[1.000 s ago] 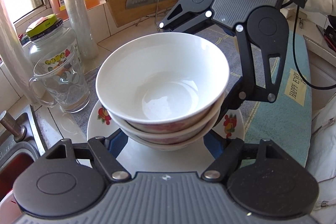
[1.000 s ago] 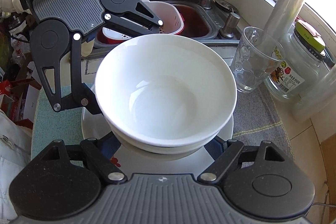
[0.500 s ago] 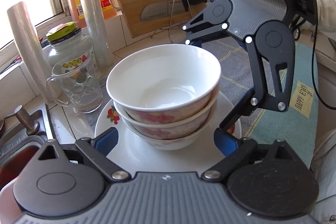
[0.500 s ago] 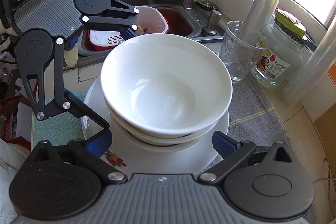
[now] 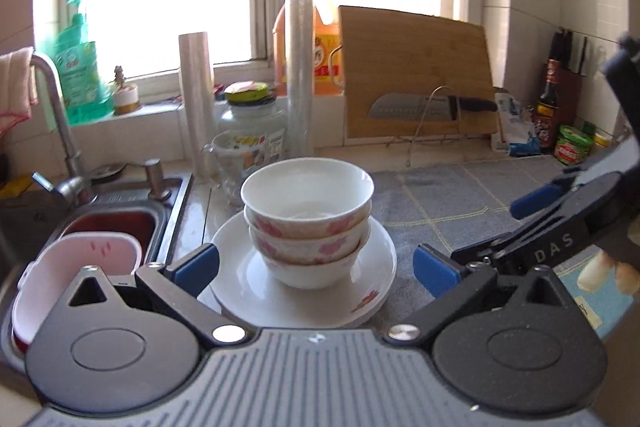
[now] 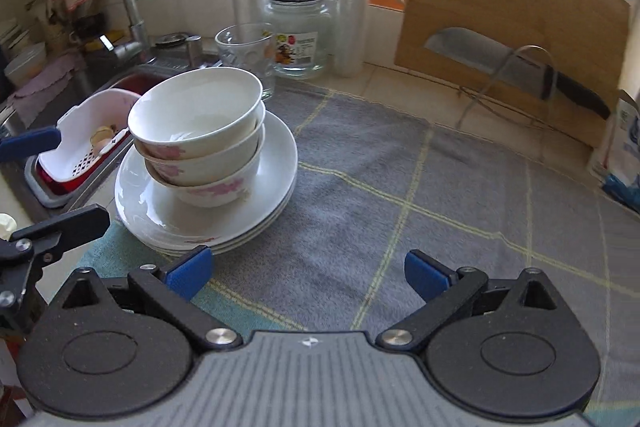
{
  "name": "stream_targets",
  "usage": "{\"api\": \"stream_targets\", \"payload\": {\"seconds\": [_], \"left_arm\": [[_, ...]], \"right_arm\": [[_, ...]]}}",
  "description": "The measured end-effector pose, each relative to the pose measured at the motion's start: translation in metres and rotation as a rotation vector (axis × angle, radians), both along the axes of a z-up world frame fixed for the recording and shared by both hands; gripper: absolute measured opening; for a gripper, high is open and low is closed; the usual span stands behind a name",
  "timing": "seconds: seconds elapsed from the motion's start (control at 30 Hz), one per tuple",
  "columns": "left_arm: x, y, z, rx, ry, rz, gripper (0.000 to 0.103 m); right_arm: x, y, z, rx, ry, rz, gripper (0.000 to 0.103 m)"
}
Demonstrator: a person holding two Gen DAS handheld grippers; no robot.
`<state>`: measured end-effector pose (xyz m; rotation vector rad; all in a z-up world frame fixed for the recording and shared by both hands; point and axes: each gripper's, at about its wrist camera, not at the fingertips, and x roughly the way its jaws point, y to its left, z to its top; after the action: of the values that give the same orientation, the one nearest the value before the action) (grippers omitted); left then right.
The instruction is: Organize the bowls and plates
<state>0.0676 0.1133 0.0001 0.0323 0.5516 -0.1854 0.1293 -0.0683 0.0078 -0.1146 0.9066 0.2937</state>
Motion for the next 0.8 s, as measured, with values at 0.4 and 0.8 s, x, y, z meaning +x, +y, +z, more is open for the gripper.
{"api": "stream_targets", "payload": {"seconds": [0.4,0.8], "left_arm": [[-0.041,-0.016,0.028,0.017,0.106,0.203,0.102],[-0.044,-0.017,0.035,0.005,0.110,0.220,0.102]], "right_arm": [[-0.058,-0.018,0.026,0.032,-0.054,-0.096,0.103],[-0.063,-0.009,0.035,0.020,-0.092,-0.073,0.103]]}}
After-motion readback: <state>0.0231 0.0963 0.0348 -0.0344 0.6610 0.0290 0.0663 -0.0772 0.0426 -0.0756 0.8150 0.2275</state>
